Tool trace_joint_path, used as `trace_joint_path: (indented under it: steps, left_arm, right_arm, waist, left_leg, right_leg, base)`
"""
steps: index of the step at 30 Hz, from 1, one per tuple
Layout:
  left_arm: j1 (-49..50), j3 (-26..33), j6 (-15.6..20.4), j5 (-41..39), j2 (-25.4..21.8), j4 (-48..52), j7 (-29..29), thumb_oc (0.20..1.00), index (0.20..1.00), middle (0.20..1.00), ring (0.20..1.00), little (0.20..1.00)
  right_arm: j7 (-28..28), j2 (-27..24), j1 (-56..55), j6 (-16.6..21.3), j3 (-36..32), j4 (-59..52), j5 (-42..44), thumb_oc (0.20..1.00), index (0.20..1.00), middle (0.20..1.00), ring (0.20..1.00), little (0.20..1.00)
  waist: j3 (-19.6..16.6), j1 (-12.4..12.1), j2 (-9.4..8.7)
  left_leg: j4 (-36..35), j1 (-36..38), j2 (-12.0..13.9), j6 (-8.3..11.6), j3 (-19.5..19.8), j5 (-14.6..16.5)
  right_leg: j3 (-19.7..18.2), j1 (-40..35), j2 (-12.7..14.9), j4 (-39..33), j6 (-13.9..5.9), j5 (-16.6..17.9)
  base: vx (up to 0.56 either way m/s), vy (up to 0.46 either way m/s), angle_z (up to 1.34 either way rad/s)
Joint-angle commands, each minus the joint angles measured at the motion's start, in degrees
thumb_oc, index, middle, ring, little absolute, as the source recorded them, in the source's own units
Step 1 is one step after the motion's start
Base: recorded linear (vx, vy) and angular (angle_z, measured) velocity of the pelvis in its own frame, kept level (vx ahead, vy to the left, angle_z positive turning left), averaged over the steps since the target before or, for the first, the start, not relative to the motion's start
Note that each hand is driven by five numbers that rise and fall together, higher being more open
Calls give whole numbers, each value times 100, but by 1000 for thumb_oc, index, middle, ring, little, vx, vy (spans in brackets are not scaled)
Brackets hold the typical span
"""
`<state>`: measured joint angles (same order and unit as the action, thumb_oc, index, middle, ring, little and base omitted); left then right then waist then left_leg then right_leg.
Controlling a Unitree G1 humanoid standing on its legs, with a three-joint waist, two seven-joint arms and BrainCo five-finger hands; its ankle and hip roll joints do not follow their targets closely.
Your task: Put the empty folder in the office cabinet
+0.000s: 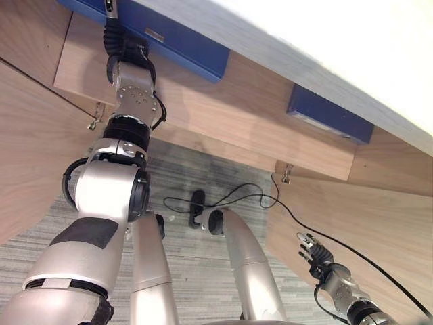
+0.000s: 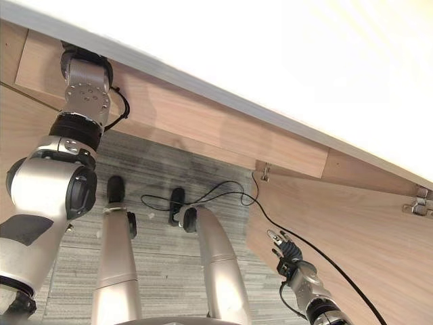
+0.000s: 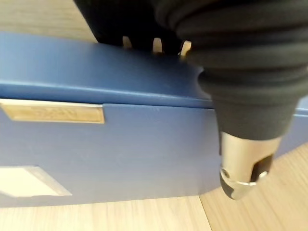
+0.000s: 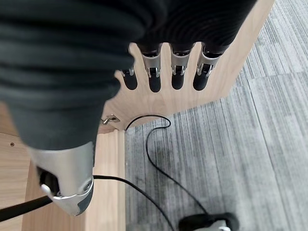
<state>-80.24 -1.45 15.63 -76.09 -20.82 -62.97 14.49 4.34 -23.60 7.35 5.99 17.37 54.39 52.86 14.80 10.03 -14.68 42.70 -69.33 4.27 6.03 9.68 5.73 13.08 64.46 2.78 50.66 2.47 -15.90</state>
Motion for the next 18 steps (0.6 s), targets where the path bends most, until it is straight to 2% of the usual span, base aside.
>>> trace_joint_path:
  steps: [1,7,14,18]
  left_arm:
    - [255,316,48,-20,-334,-263,91,1000,1000,1000,1000,1000]
    - [386,375,-12,16,-312,-296,55,1000,1000,1000,1000,1000]
    - [947,698,-74,7,-23,-364,32,1000,1000,1000,1000,1000]
    - [1359,923,-73,31,191,-432,32,1000,1000,1000,1000,1000]
  right_arm:
    - [-80,-230,-216,61,-170,7,139,1000,1000,1000,1000,1000]
    - [-92,-152,-242,41,-174,-18,156,1000,1000,1000,1000,1000]
    - [-44,3,-365,-31,-159,52,121,1000,1000,1000,1000,1000]
    - [-44,112,-471,-40,-147,91,64,1000,1000,1000,1000,1000]
  waist:
    - [179,216,219]
    - [158,200,239]
    - [18,165,257]
    - [-57,127,223]
  left_leg:
    - [962,247,218,-373,-9,1276]
    - [967,341,232,-357,-58,1282]
    - [292,978,223,-258,-188,1131]
    - [-370,1596,214,-136,-262,892]
  right_leg:
    - [-715,-117,81,95,-243,-296]
    - [-712,-204,100,115,-213,-341]
    - [-686,-635,46,-325,-299,-223]
    - [-701,-1121,20,-834,-388,-36]
  base:
    - [0,0,0]
    - [1,4,-3]
    - [8,0,-2]
    - [3,-7,3]
